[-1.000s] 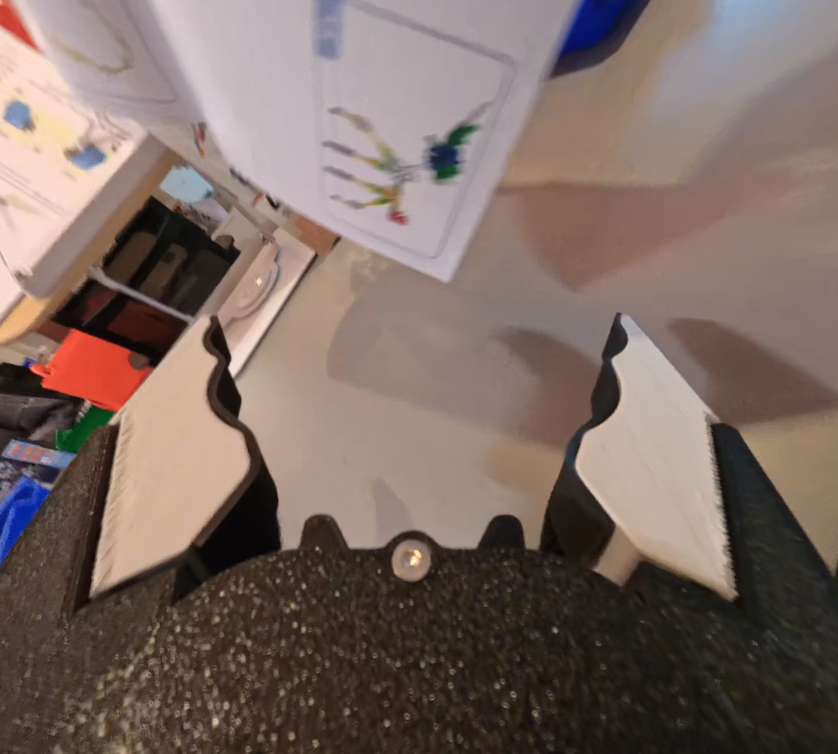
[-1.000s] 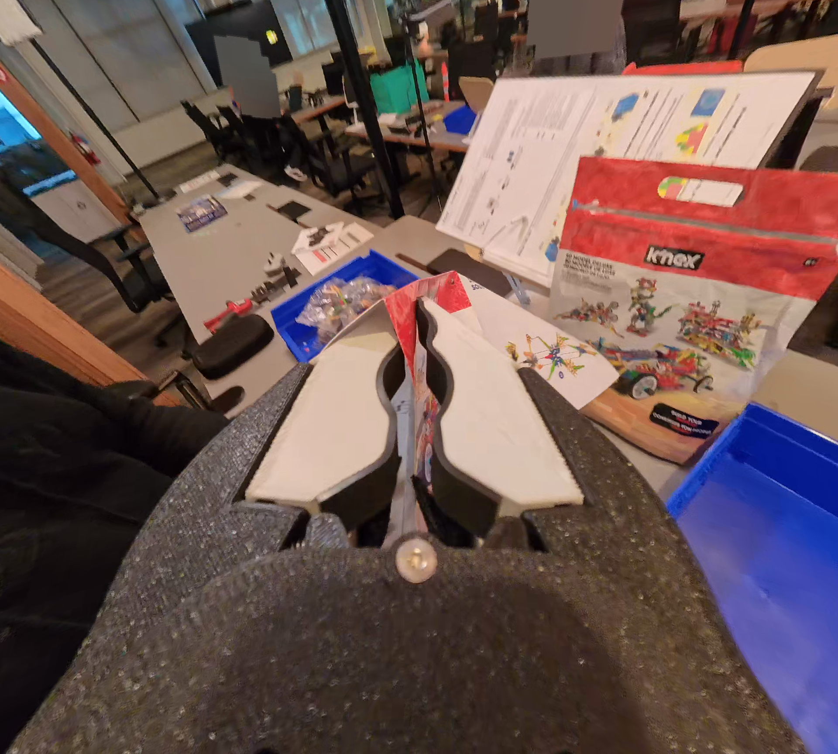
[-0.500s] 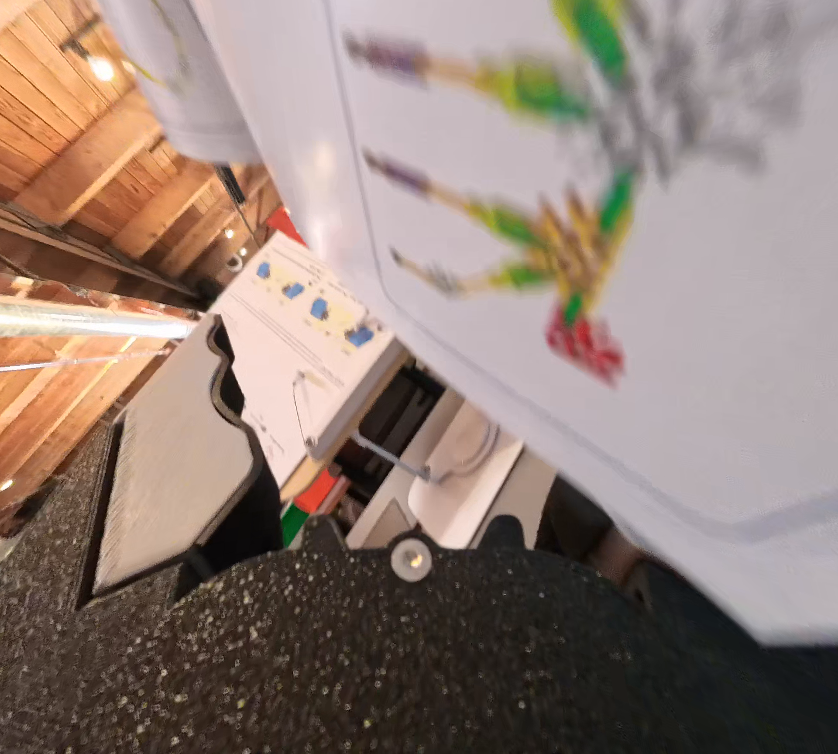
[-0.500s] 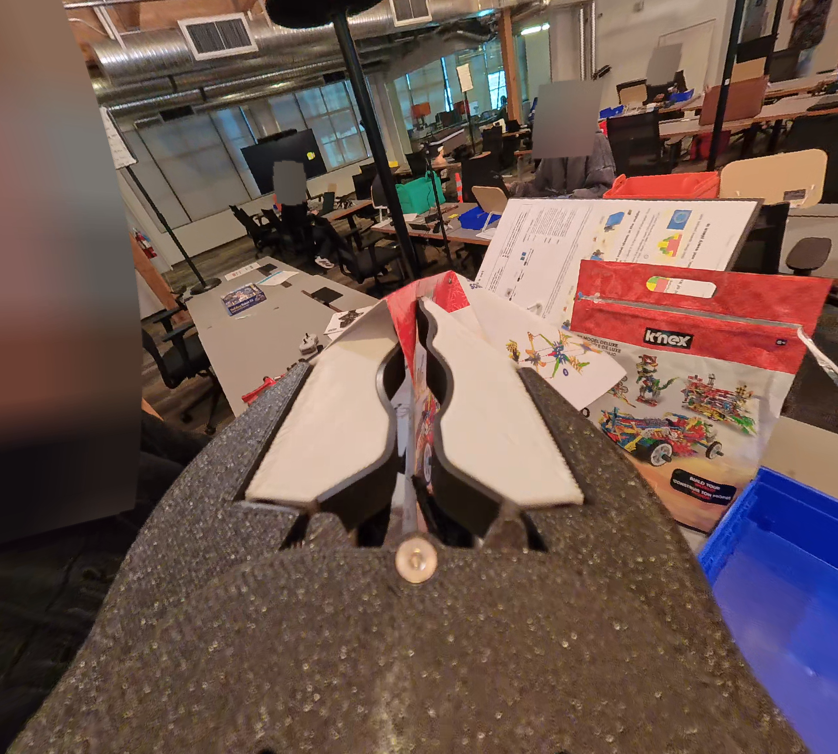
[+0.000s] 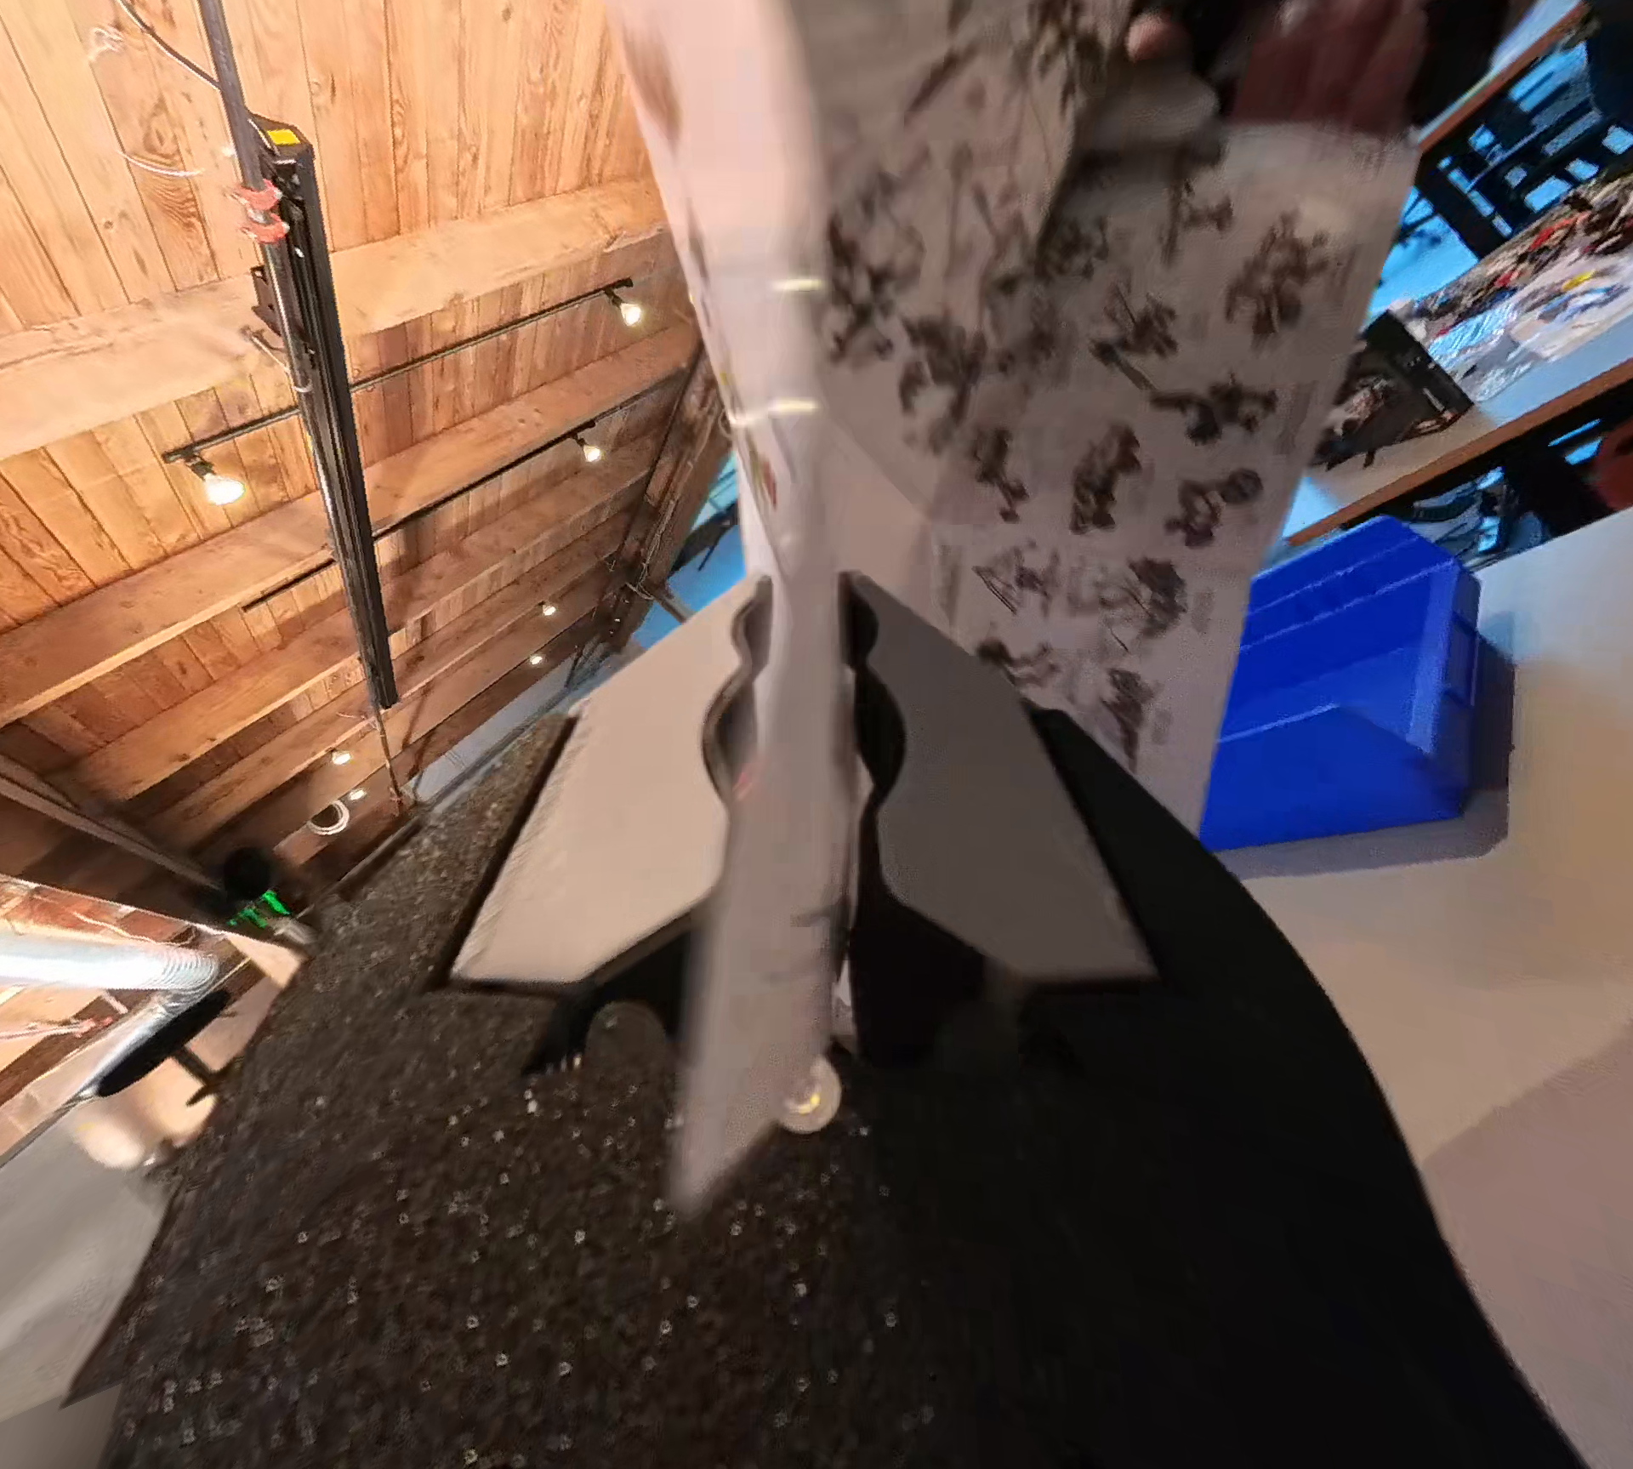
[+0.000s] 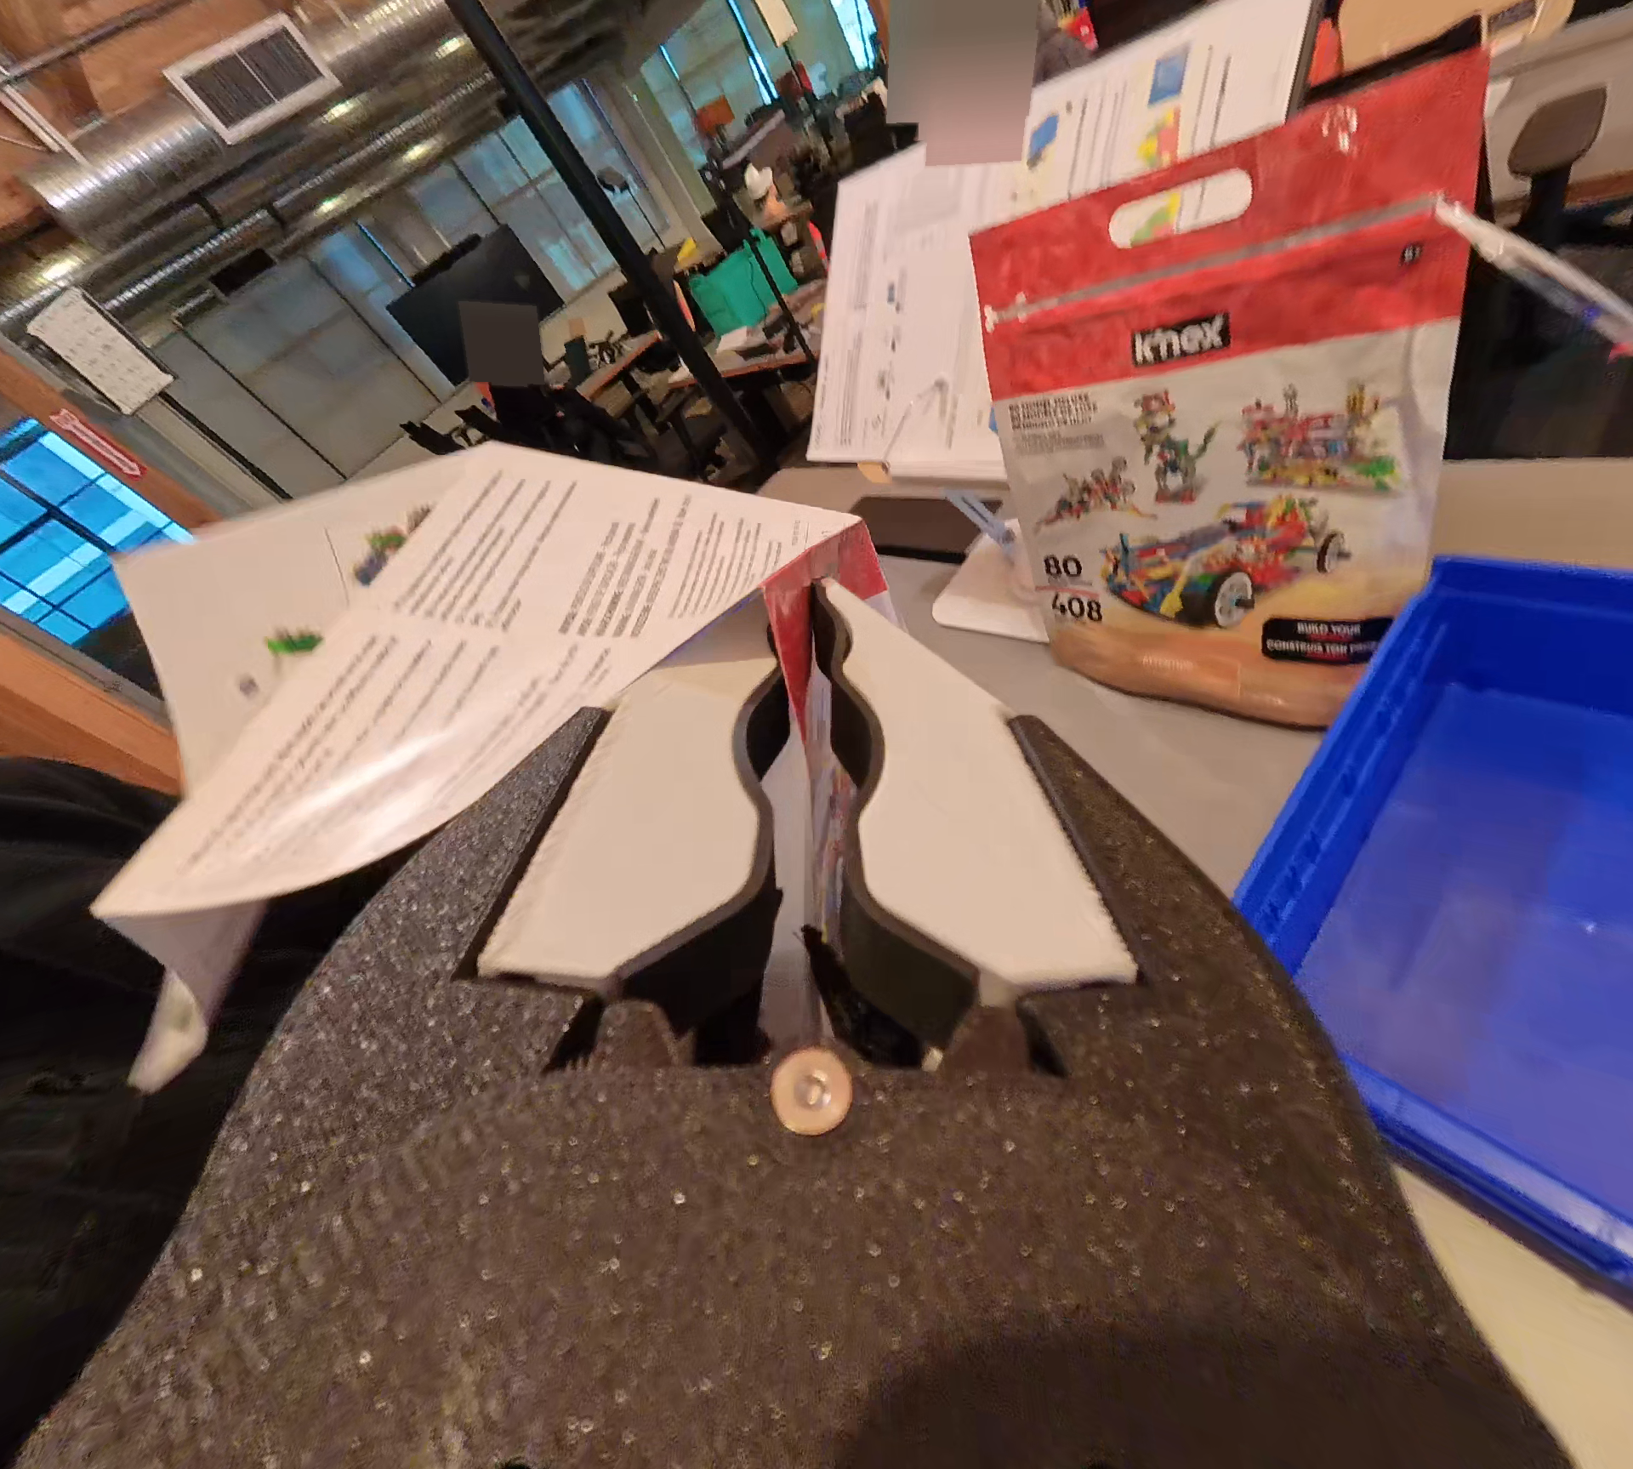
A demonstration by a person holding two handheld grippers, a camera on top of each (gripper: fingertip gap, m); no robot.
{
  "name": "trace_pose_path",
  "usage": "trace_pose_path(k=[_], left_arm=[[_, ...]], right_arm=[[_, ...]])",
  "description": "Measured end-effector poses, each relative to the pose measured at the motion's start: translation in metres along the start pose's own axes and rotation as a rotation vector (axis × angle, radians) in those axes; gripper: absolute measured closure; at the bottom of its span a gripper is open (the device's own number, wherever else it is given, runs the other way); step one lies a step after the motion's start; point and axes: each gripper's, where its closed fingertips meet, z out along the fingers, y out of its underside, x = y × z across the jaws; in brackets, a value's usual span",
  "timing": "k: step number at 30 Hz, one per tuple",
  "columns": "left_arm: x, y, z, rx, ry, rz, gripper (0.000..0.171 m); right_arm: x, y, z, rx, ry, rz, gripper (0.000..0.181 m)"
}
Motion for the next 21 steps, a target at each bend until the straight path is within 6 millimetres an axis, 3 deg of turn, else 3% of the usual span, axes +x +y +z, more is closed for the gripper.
trace_pose_path(k=[1,7,11,13,16,19,21], left_arm=[[-0.006,-0.006,-0.002,0.007,0.0,-0.021,0.171],[-0.031,-0.031,-0.009,-0.041,0.193,-0.193,0.171],[-0.073,-0.026,-0.001,-0.22,0.326,-0.481,0.171],[-0.082,-0.018,0.003,-0.316,0.432,-0.634,0.171],[-0.077,0.015,0.006,-0.504,0.554,-0.81,0.171],[-0.057,0.071,0.001,-0.661,0.583,-1.005,0.171],[-0.036,0.117,-0.013,-0.767,0.567,-1.116,0.171]], right_arm=[[0.006,0.009,0.002,-0.019,0.004,0.015,0.181],[0.023,0.081,0.016,-0.197,-0.034,0.097,0.181],[0.007,0.133,0.025,-0.296,-0.131,0.174,0.181],[-0.006,0.158,0.03,-0.329,-0.192,0.225,0.181],[-0.021,0.196,0.037,-0.377,-0.26,0.296,0.181],[-0.026,0.234,0.043,-0.414,-0.287,0.359,0.181],[-0.017,0.262,0.046,-0.446,-0.264,0.407,0.181]])
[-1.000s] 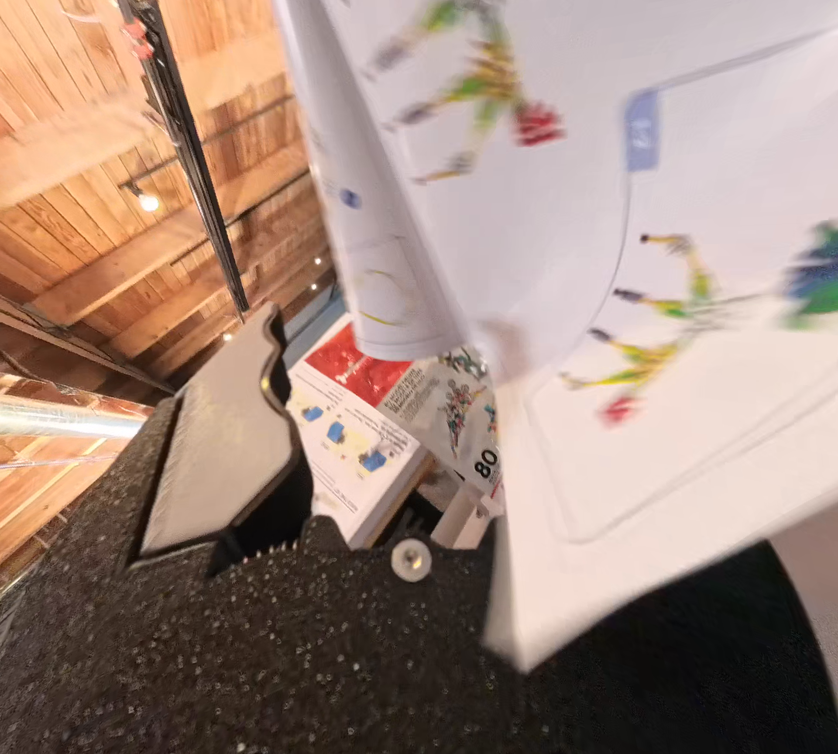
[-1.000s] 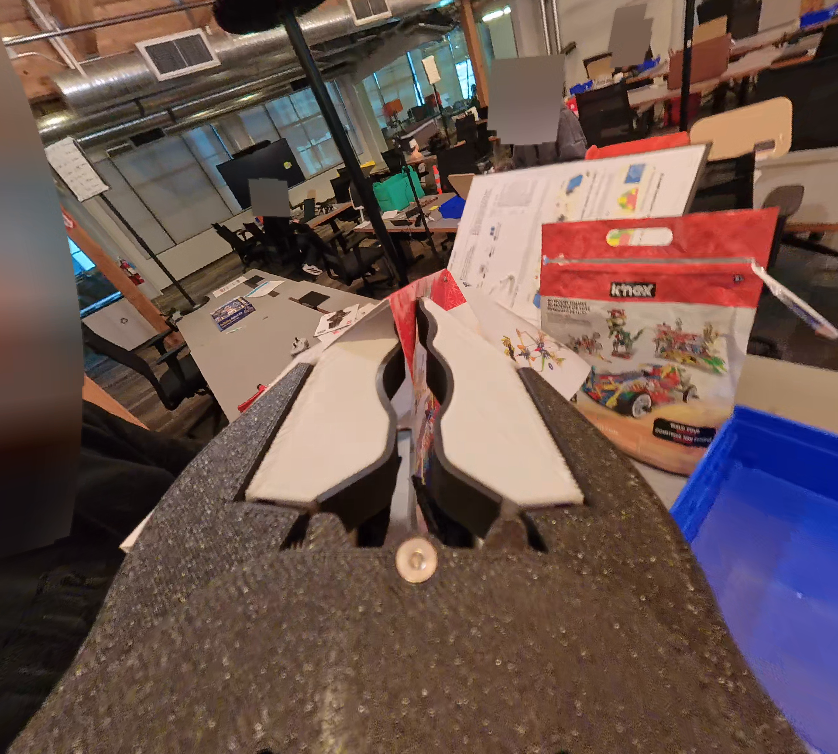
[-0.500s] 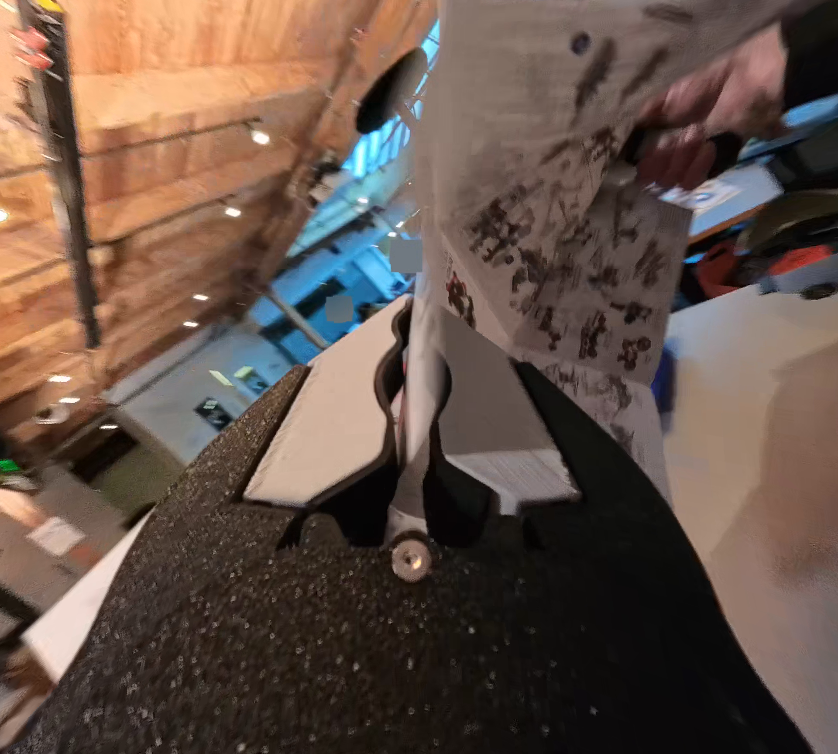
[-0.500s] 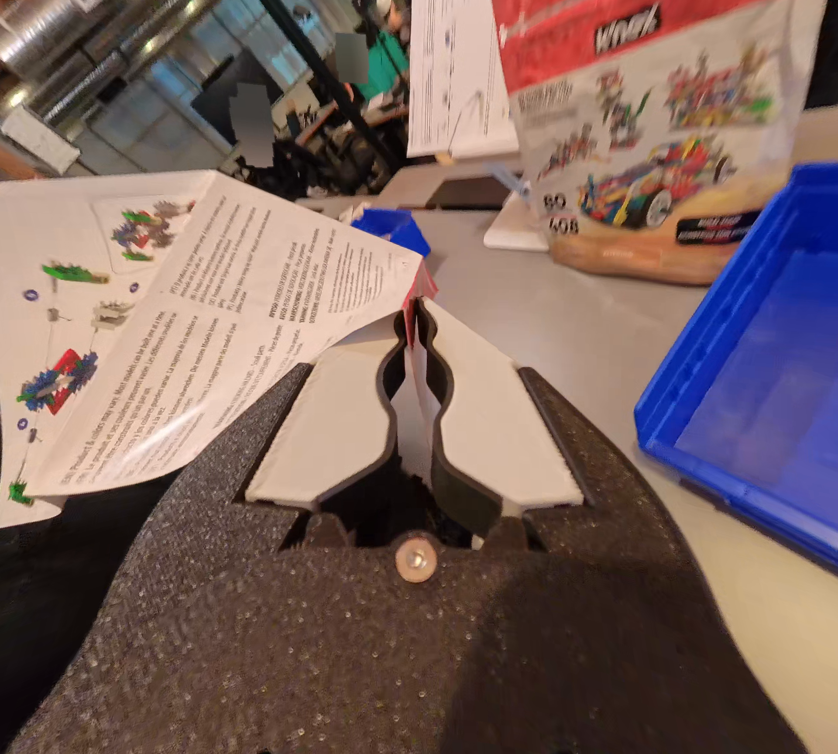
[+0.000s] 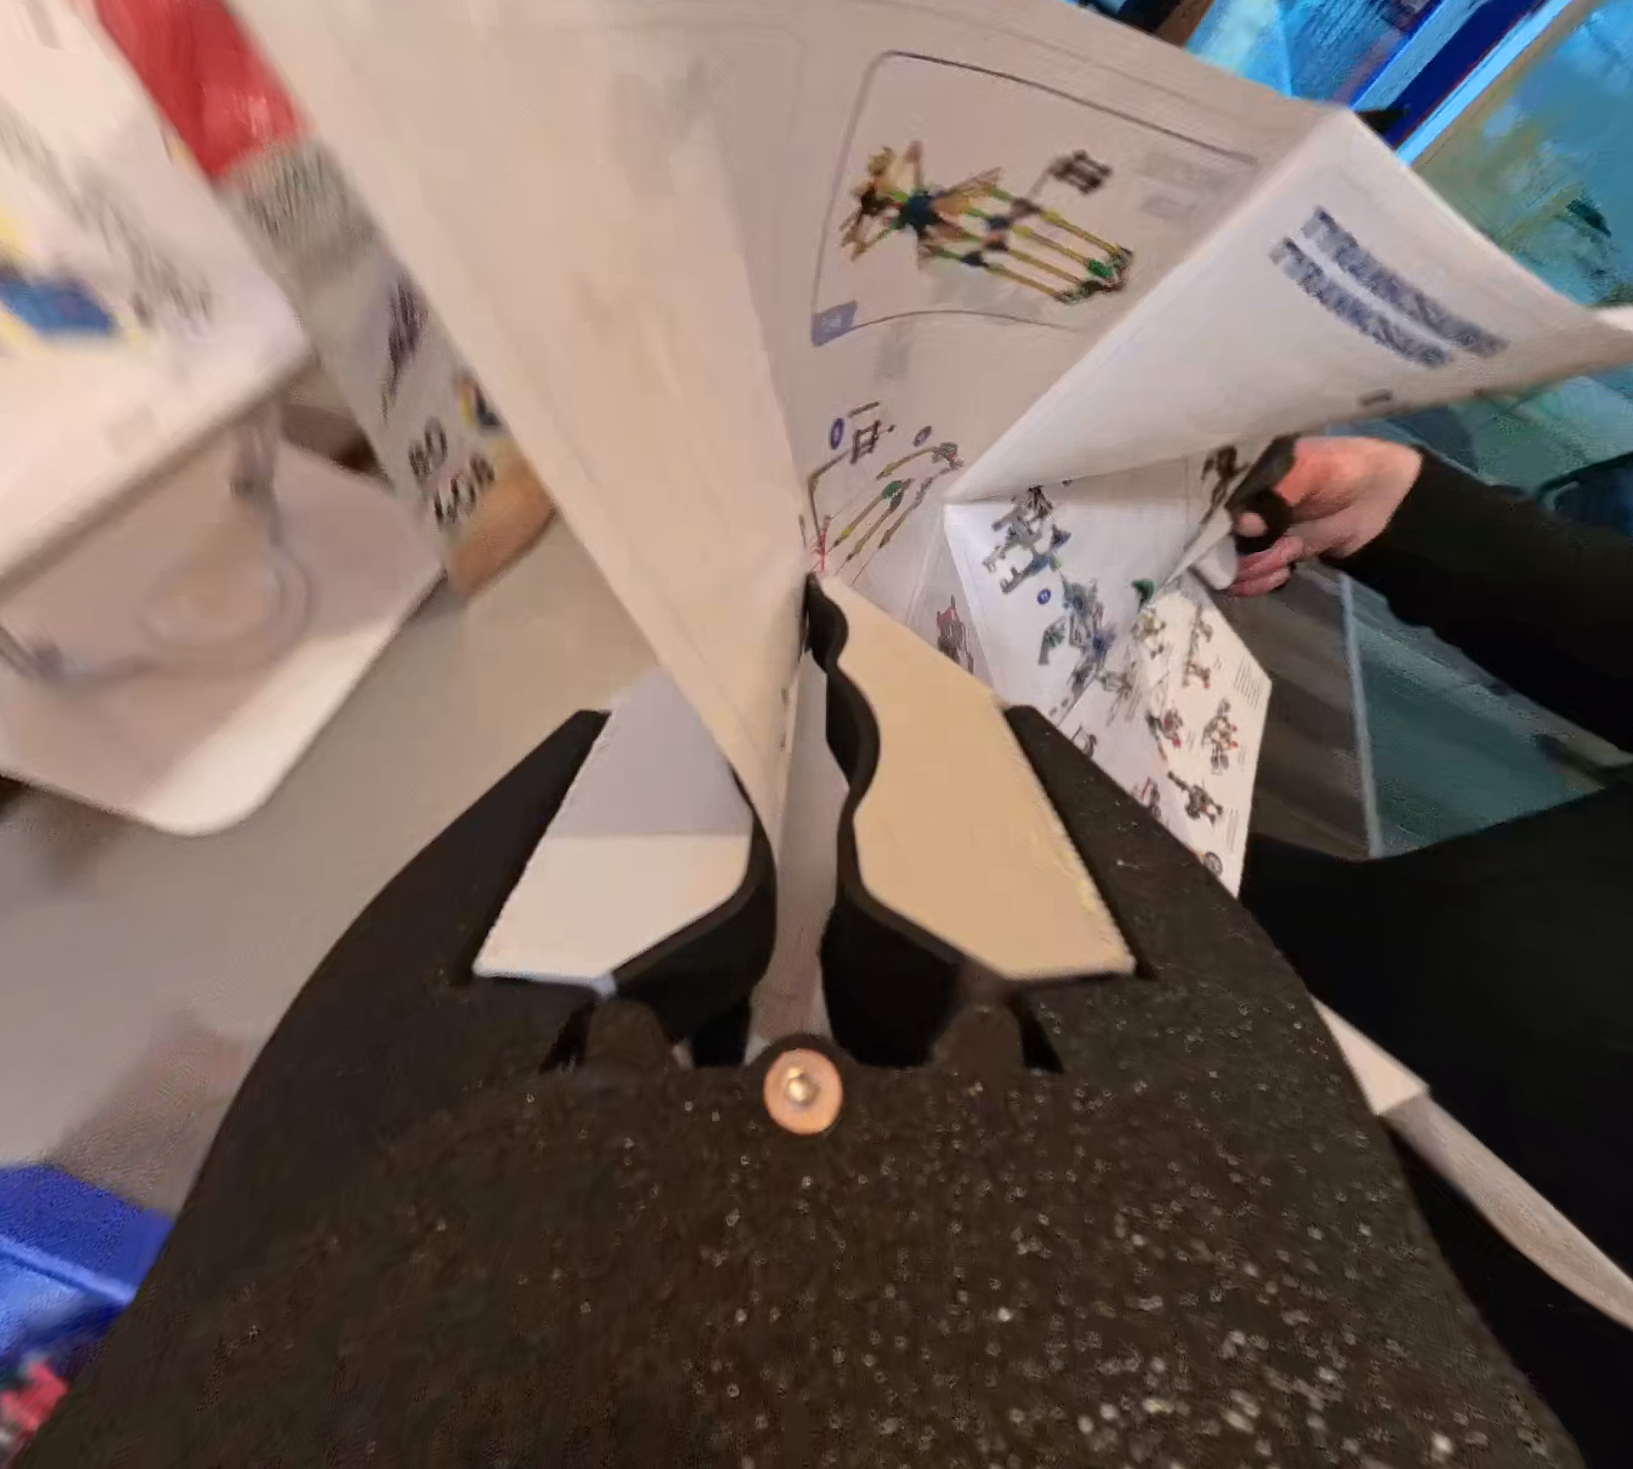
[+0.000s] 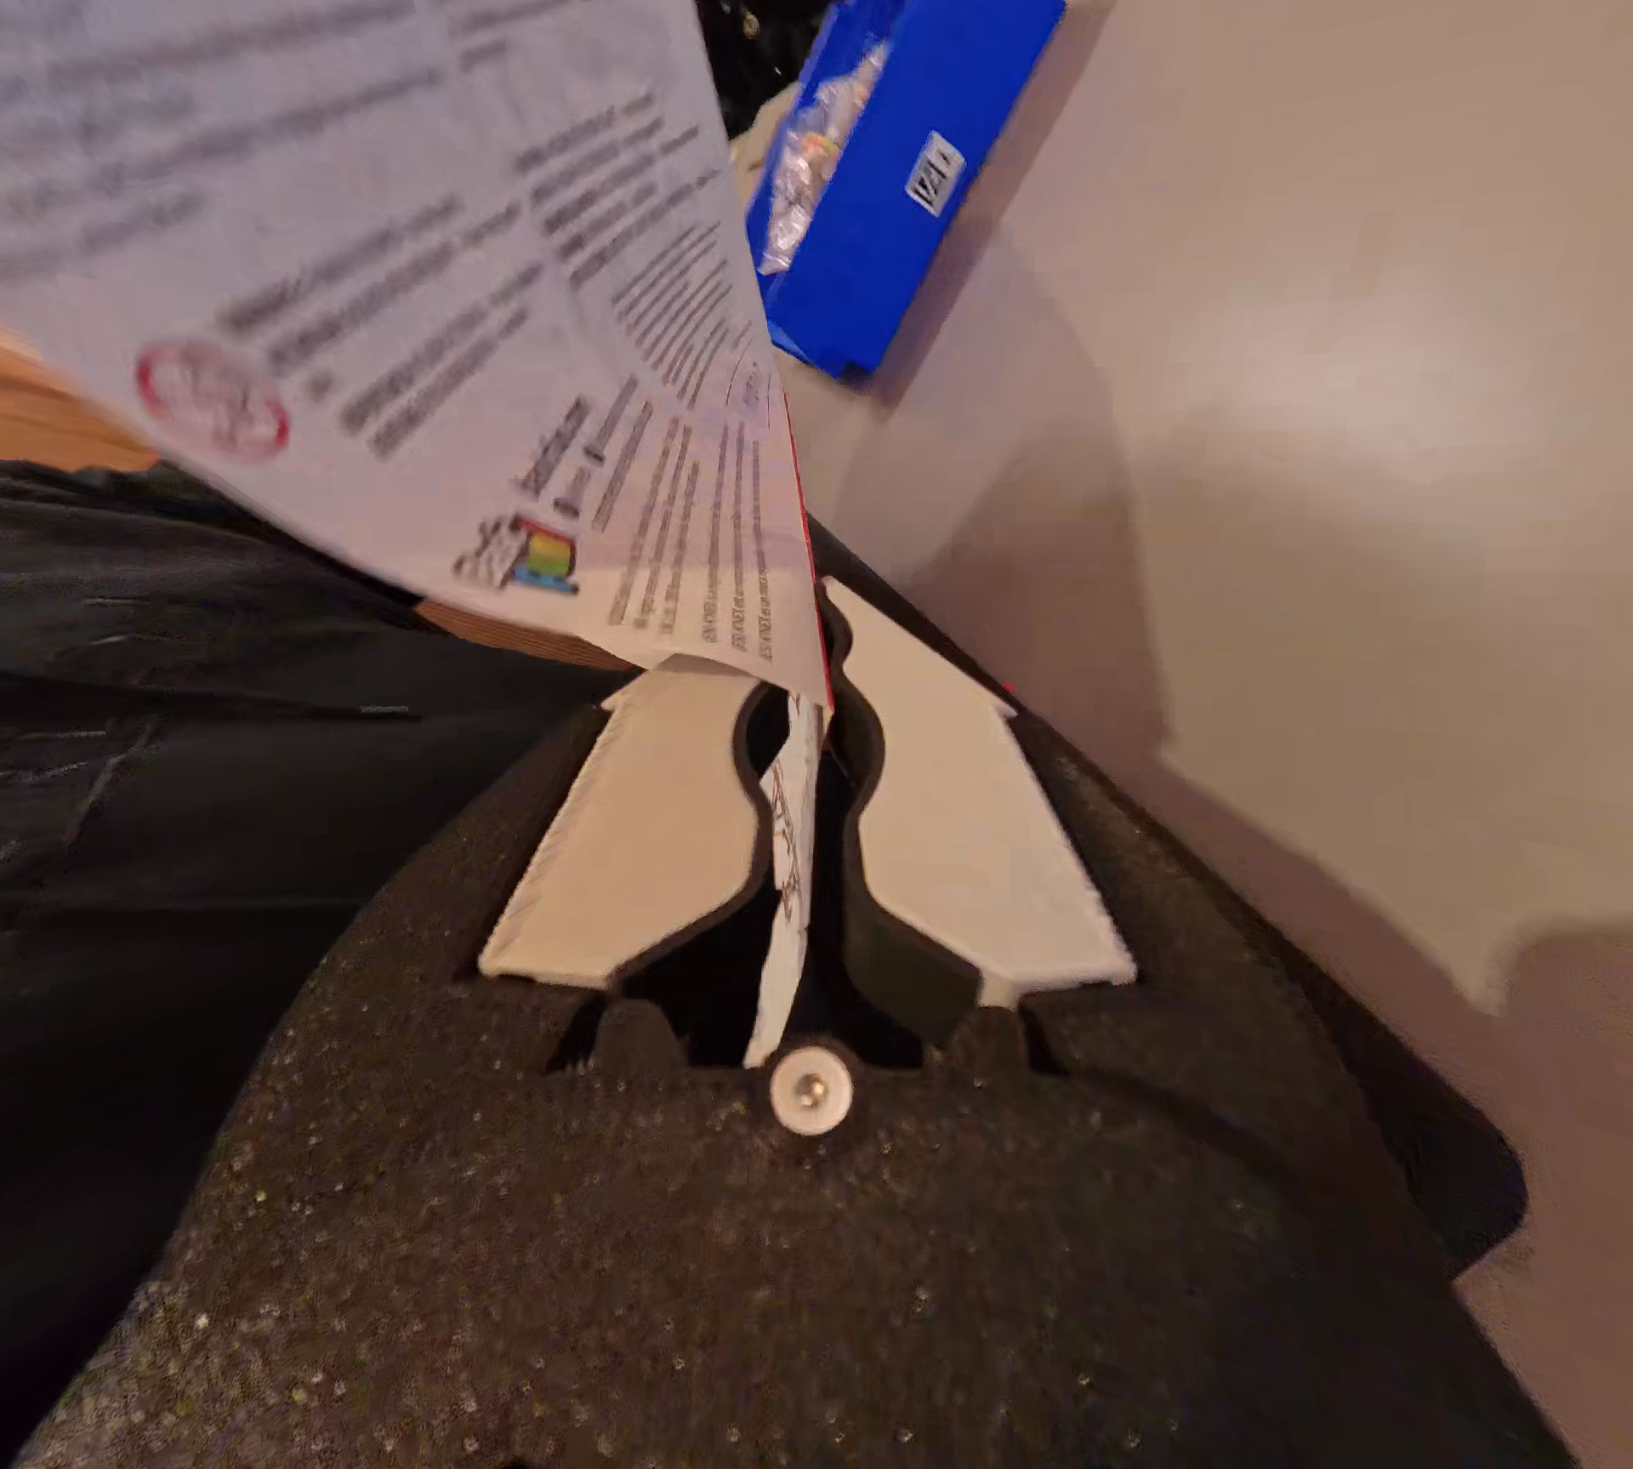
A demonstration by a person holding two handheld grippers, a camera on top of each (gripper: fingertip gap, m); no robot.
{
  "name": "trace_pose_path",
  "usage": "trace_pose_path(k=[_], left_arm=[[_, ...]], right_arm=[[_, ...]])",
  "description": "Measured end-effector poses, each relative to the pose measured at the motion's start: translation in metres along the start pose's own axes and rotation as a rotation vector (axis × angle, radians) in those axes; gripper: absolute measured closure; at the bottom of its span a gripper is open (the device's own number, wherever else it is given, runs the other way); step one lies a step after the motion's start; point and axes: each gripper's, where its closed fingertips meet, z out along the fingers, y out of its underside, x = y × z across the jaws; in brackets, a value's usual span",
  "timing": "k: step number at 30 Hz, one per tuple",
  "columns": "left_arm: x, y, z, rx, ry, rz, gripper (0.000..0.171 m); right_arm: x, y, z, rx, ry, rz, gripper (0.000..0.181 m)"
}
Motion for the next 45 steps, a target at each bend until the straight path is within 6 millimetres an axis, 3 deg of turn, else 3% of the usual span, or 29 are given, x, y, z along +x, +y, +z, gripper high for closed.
trace_pose_path(k=[3,5,9,11,14,19,25,29,33,37,45], left_arm=[[-0.035,0.056,0.027,-0.054,0.014,-0.151,0.171],[-0.048,0.091,0.041,-0.1,0.021,-0.21,0.171],[-0.061,0.136,0.059,-0.145,-0.009,-0.258,0.171],[-0.061,0.146,0.063,-0.142,0.0,-0.283,0.171],[-0.063,0.155,0.066,-0.146,-0.012,-0.242,0.171],[-0.068,0.162,0.067,-0.153,-0.031,-0.225,0.171],[-0.083,0.172,0.069,-0.152,-0.072,-0.26,0.171],[-0.091,0.181,0.073,-0.155,-0.097,-0.284,0.171],[-0.1,0.189,0.075,-0.162,-0.143,-0.288,0.171],[-0.113,0.197,0.075,-0.164,-0.209,-0.296,0.171],[-0.127,0.218,0.085,-0.153,-0.28,-0.343,0.171]], right_arm=[[0.033,0.023,0.009,-0.001,0.066,0.053,0.181],[0.048,0.04,0.016,-0.027,0.098,0.069,0.181],[0.073,0.056,0.02,-0.019,0.168,0.078,0.178],[0.083,0.063,0.02,-0.035,0.218,0.056,0.178],[0.093,0.061,0.018,-0.04,0.296,0.008,0.161],[0.11,0.037,-0.002,-0.055,0.547,-0.157,0.14],[0.096,0.015,0.003,-0.155,0.714,-0.461,0.138],[0.08,0.032,0.042,-0.236,0.608,-0.568,0.143],[0.109,0.065,0.061,-0.344,0.616,-0.536,0.146],[0.128,0.084,0.062,-0.367,0.627,-0.493,0.151],[0.128,0.087,0.053,-0.354,0.603,-0.489,0.159]])
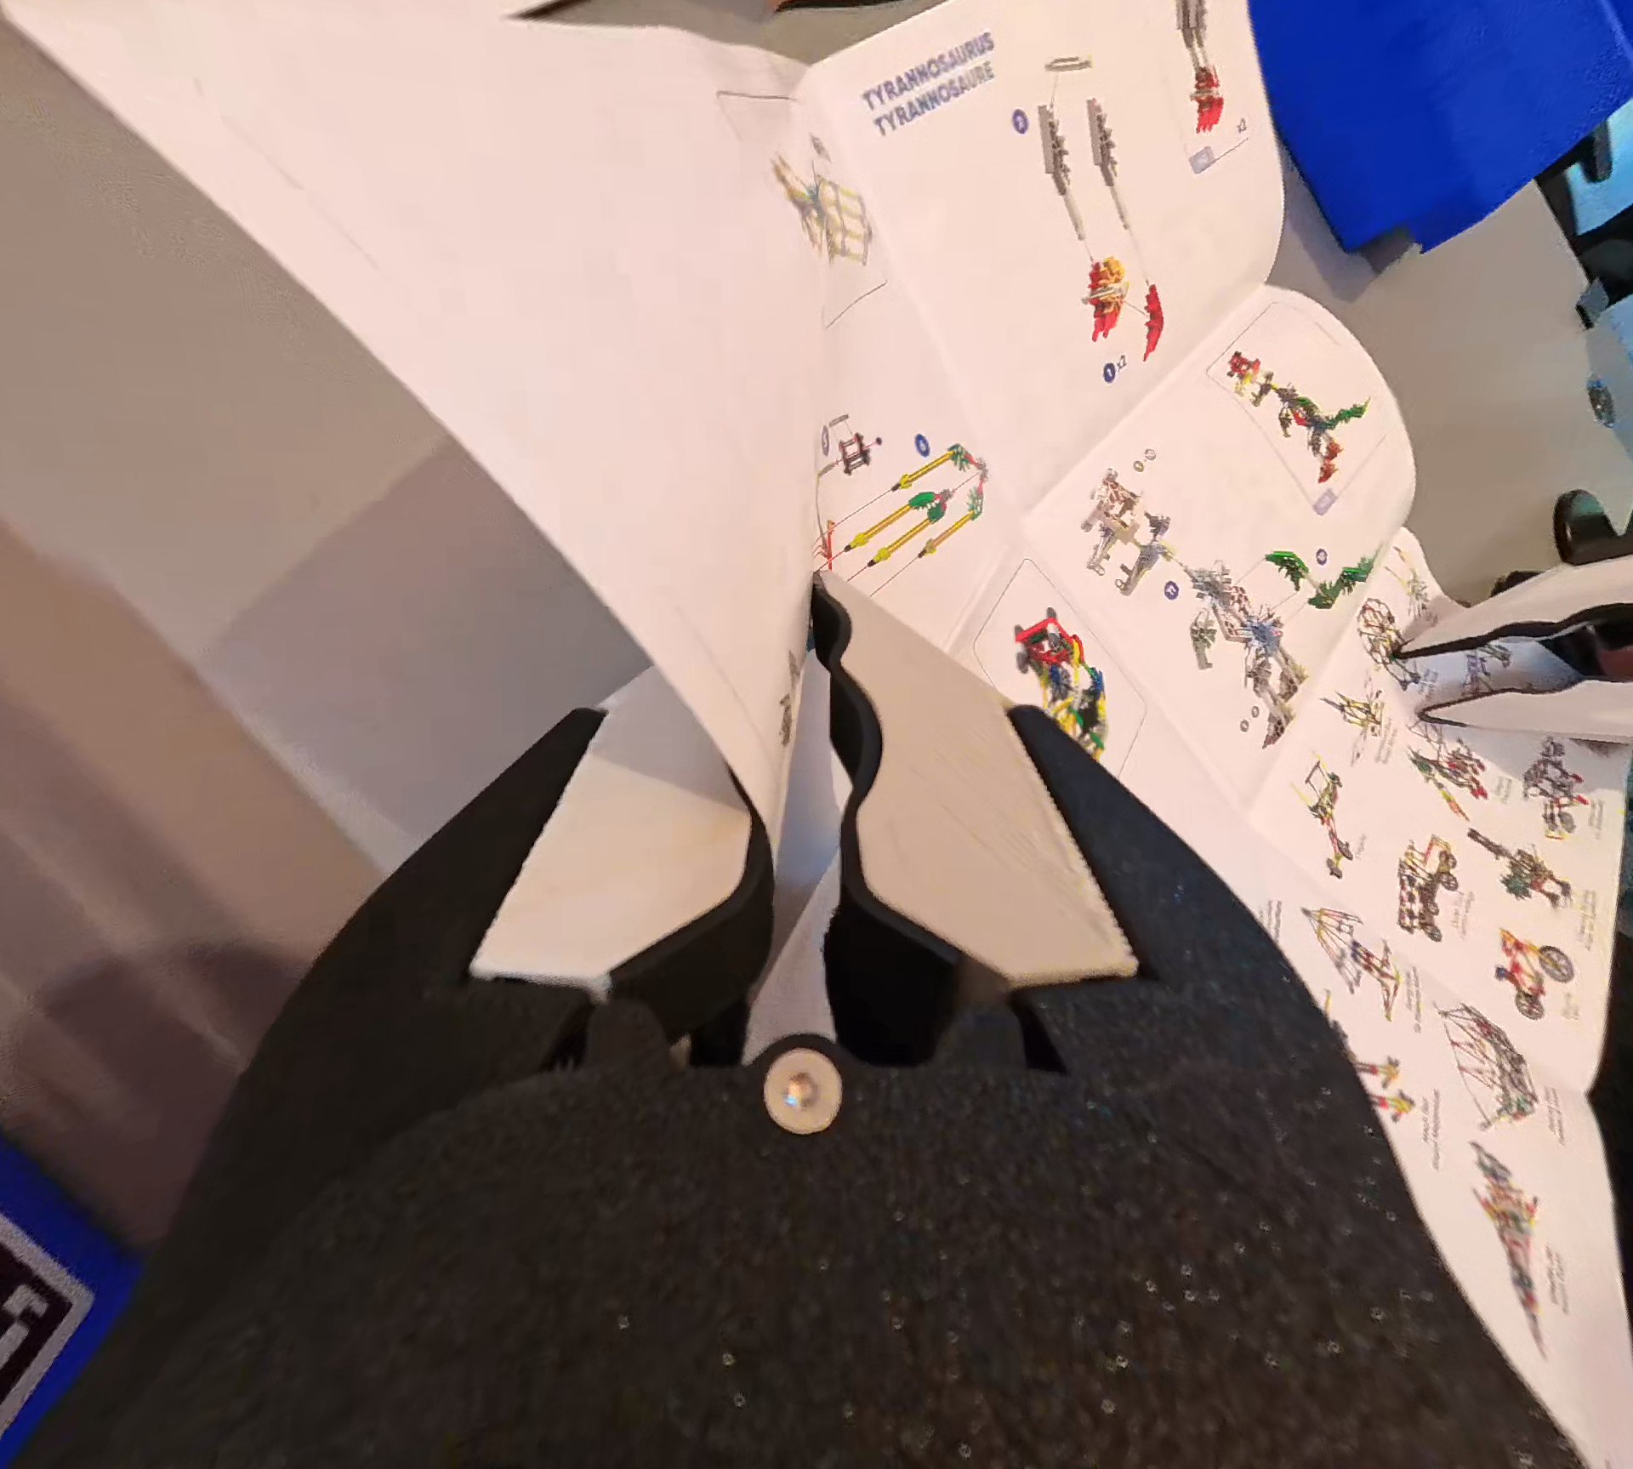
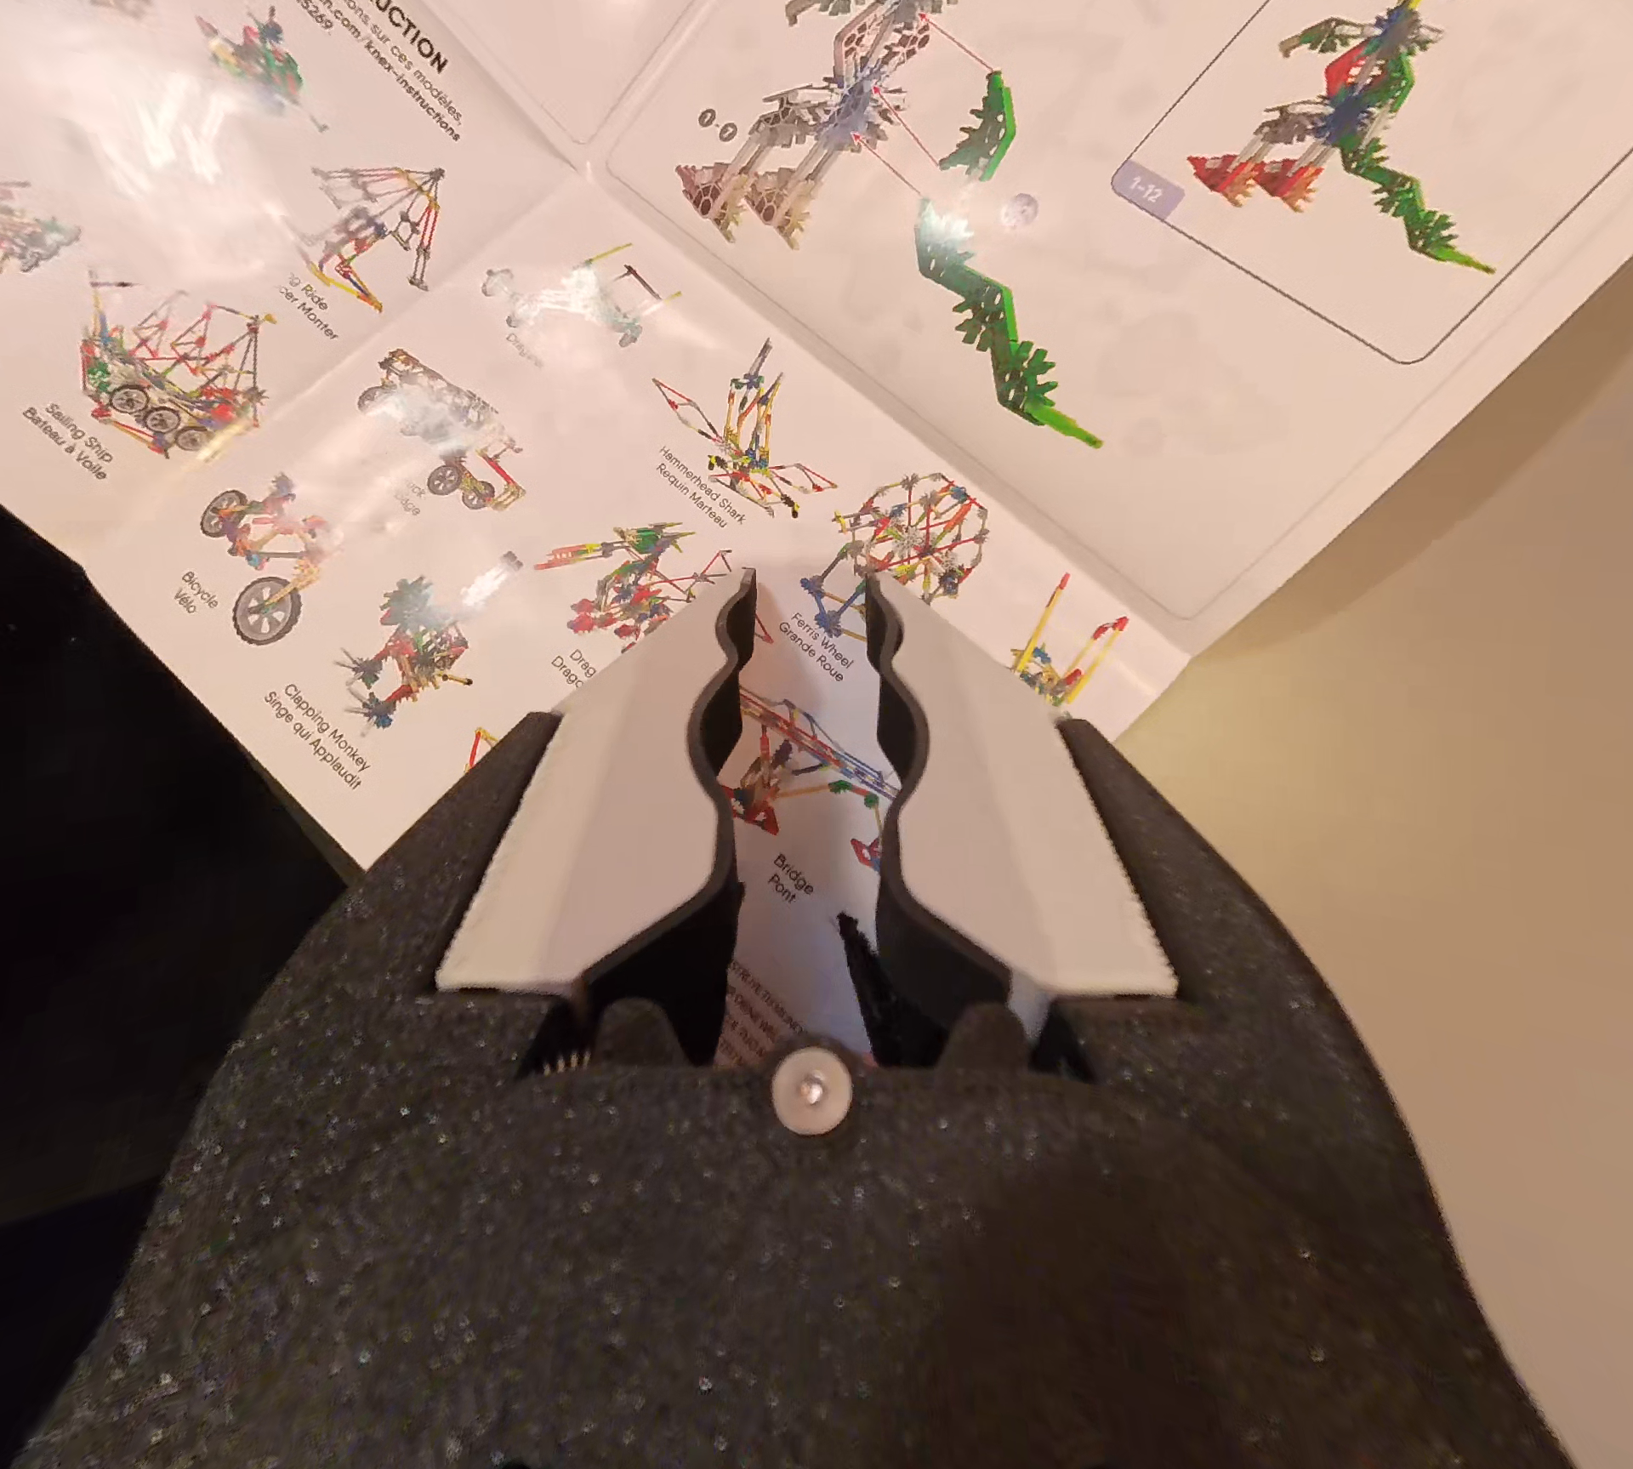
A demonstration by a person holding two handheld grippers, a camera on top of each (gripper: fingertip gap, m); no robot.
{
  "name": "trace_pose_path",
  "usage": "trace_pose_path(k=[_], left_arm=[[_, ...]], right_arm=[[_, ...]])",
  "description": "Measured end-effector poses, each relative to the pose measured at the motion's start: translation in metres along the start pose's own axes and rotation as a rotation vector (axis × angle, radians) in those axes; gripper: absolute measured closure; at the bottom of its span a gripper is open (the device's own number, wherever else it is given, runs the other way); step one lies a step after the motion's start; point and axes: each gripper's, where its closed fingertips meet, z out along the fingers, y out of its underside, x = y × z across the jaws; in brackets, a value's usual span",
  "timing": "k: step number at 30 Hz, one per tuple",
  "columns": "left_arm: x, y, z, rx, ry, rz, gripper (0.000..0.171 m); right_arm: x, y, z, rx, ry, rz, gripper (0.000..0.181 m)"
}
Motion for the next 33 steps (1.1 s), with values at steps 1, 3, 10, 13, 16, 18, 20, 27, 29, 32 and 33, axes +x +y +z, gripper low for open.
trace_pose_path(k=[1,3,10,13,16,18,20,27,29,32,33], left_arm=[[-0.001,-0.001,0.001,0.012,-0.001,-0.007,0.17],[-0.003,-0.002,0.002,0.03,-0.006,-0.024,0.156],[0.003,-0.013,-0.01,0.097,-0.041,-0.003,0.102],[0.012,-0.024,-0.021,0.136,-0.022,-0.019,0.078],[0.017,-0.035,-0.04,0.168,-0.071,0.029,0.069],[0.026,-0.044,-0.056,0.188,-0.119,0.104,0.068],[0.044,-0.051,-0.071,0.207,-0.153,0.199,0.07],[0.147,-0.025,-0.079,0.107,-0.031,0.493,0.078],[0.158,-0.005,-0.068,0.037,-0.037,0.55,0.081],[0.169,0.035,-0.041,-0.091,0.012,0.563,0.081],[0.168,0.049,-0.031,-0.134,0.021,0.557,0.081]], right_arm=[[0.0,0.0,-0.001,0.007,-0.008,0.005,0.159],[0.001,-0.001,-0.004,0.02,-0.019,0.022,0.157],[0.007,-0.007,-0.024,0.099,-0.043,0.075,0.146],[0.008,-0.007,-0.029,0.134,-0.058,0.119,0.144],[0.013,-0.007,-0.037,0.164,-0.035,0.132,0.142],[0.015,-0.008,-0.044,0.19,-0.034,0.155,0.142],[0.024,-0.004,-0.051,0.196,0.004,0.173,0.142],[0.042,0.018,-0.069,0.196,0.047,0.268,0.142],[0.043,0.025,-0.07,0.195,0.04,0.298,0.142],[0.037,0.032,-0.067,0.19,0.031,0.295,0.142],[0.033,0.035,-0.064,0.173,0.03,0.288,0.142]])
